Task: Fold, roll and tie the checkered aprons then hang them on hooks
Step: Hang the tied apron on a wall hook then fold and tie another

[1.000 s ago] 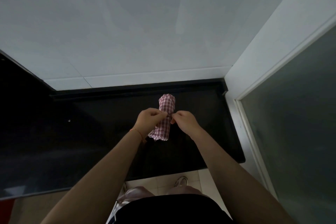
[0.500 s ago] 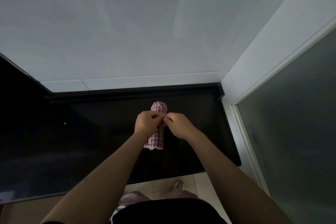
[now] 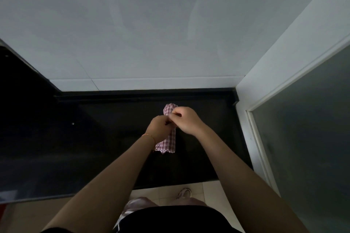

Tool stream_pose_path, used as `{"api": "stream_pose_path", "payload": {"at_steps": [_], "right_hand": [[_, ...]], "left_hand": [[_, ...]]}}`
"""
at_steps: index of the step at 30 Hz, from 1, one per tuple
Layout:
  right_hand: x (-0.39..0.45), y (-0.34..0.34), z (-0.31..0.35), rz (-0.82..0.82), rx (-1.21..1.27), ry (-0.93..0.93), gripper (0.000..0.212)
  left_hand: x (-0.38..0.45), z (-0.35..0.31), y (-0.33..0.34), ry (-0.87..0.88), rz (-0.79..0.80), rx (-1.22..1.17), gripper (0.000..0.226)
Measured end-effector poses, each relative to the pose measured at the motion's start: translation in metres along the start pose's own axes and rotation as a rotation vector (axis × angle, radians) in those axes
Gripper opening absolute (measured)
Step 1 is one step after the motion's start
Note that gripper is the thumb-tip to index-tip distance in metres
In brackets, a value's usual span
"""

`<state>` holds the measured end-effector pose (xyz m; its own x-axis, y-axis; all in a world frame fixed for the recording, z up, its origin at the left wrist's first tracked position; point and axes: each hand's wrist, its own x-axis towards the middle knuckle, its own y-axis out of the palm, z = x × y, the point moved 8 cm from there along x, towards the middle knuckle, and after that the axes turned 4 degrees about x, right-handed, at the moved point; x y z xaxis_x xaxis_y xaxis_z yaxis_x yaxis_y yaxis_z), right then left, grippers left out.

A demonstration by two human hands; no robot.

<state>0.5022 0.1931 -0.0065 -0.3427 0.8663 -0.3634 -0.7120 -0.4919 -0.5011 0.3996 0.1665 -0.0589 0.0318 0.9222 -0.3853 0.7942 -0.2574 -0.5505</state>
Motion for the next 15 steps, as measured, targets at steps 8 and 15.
{"api": "stream_pose_path", "payload": {"at_steps": [8,15], "right_hand": [[-0.008,0.000,-0.028,-0.057,-0.014,0.010,0.016],[-0.002,0.008,-0.017,-0.074,-0.180,-0.095,0.010]], "left_hand": [[0.001,0.009,-0.003,-0.169,0.072,-0.265,0.019],[0.002,0.009,-0.004,-0.168,0.121,-0.254,0.024]]}}
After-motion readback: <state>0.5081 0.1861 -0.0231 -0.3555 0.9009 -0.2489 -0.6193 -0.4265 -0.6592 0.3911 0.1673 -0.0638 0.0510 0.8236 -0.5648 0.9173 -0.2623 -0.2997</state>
